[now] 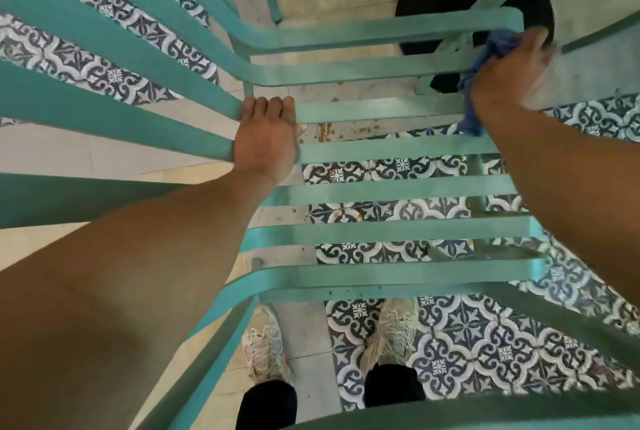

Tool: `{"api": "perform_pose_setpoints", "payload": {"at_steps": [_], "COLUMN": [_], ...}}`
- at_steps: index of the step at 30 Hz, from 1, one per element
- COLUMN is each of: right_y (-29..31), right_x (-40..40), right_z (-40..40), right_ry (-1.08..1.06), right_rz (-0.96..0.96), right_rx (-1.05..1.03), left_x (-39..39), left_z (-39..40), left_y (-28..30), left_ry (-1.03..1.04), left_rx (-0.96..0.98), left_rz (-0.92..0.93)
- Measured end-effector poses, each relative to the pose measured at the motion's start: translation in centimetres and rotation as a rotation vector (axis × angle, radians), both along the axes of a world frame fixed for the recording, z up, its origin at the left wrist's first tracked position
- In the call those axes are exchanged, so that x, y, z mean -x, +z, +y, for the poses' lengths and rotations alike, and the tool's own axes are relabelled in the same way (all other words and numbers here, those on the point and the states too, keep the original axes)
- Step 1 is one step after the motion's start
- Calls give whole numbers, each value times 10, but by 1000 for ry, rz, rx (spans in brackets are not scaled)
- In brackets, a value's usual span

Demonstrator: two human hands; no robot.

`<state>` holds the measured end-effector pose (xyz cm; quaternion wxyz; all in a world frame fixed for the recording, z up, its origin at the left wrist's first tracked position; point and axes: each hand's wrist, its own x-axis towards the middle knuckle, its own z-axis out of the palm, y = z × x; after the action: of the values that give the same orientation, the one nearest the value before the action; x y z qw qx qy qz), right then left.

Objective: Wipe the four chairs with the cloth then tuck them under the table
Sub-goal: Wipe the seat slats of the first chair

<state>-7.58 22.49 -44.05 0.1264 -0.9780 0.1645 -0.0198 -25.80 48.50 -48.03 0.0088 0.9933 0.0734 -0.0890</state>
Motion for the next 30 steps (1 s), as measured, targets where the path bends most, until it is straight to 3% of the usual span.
{"api": "perform_pose_setpoints", "payload": {"at_steps": [3, 7, 9, 13, 19, 25, 28, 30], "right_y": [-8, -15, -15, -21, -1, 21, 37, 59], "right_x": [12, 73, 93, 68, 34, 110, 149, 166], "right_z": [80, 211, 237, 175, 37, 8, 4, -6], "right_ry": [224, 793, 930, 830, 464, 806, 933, 867], "right_rz": [-20, 157, 207, 124, 63, 348, 589, 692], "right_rx": [-35, -173, -202, -126, -60, -3, -44, -168], "left_x": [-1, 0, 2, -3, -3, -7, 1, 12], "left_z": [0, -4, -4, -2, -1, -38, -77, -101], "left_y": [2, 6, 8, 6, 6, 28, 55, 79], "left_ry": [5, 43, 100, 26, 22, 303, 250, 175], "left_rx": [11, 23, 75, 6, 13, 76, 119, 88], "left_rz": [18, 67, 55, 99, 95, 350, 425, 463]}}
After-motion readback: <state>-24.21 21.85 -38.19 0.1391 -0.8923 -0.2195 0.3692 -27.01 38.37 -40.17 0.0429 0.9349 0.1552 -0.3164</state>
